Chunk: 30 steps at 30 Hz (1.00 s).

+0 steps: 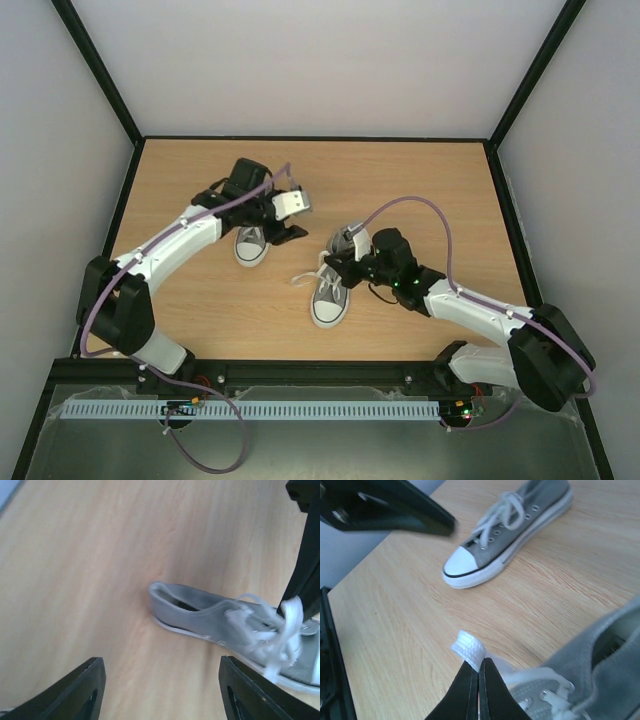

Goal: Tie the shoes
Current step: Cross the shoelace with the shoelace.

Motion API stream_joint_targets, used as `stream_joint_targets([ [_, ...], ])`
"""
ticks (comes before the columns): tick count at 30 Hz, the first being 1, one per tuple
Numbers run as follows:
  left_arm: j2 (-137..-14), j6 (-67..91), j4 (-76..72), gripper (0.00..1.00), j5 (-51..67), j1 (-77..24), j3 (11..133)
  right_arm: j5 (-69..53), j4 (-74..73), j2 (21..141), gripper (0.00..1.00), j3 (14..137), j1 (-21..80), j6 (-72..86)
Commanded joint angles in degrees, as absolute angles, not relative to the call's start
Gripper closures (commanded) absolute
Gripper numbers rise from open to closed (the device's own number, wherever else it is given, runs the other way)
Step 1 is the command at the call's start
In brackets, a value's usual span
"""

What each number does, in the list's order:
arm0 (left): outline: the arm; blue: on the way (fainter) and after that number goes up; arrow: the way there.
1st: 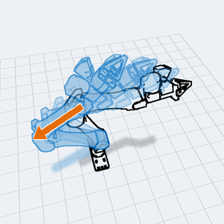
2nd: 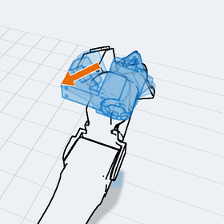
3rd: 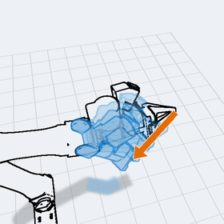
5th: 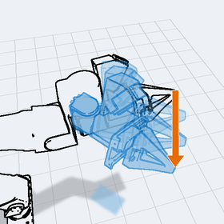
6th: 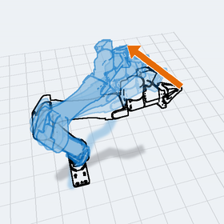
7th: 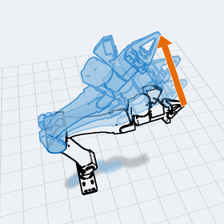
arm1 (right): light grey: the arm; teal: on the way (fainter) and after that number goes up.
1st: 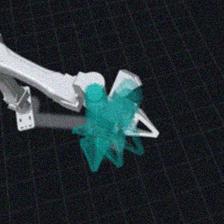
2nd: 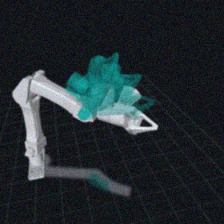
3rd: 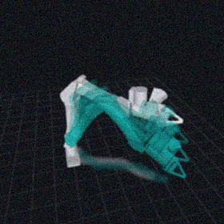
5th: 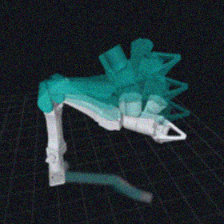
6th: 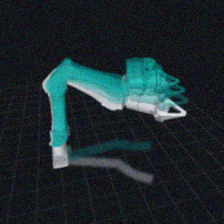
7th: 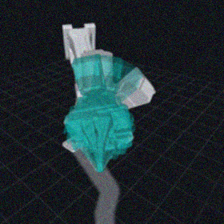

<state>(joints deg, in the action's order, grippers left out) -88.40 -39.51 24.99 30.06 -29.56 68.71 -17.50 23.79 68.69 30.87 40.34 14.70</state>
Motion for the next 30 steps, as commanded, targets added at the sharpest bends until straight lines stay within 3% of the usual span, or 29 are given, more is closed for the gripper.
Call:
stream_joint_targets([
  [1, -85.81, -40.77, 24.14, 0.30, 39.17, -26.09, 70.93, -14.07, 18.69, 69.00, 0.99, 31.27, 38.52, 25.66],
  [3, -84.41, -47.20, 28.97, 0.29, 41.85, -27.77, 70.59, -14.26, 17.85, 69.97, 0.99, 31.79, 37.08, 28.61],
  [8, -84.01, -57.31, 35.51, 0.39, 37.16, -35.61, 65.96, -15.35, 18.47, 70.98, 0.99, 31.01, 35.42, 32.49],
  [19, -90.47, -62.24, 16.73, 0.37, 16.69, -45.69, 58.05, -15.69, 18.24, 73.34, 0.99, 30.82, 35.02, 34.73],
  [23, -91.73, -63.43, 14.30, 0.44, 17.87, -45.69, 56.86, -15.96, 18.05, 73.28, 0.99, 30.81, 34.72, 34.44],
  [30, -92.86, -63.29, 9.28, 0.65, 16.50, -45.79, 53.79, -16.33, 18.19, 73.64, 0.99, 30.84, 34.45, 34.21],
])
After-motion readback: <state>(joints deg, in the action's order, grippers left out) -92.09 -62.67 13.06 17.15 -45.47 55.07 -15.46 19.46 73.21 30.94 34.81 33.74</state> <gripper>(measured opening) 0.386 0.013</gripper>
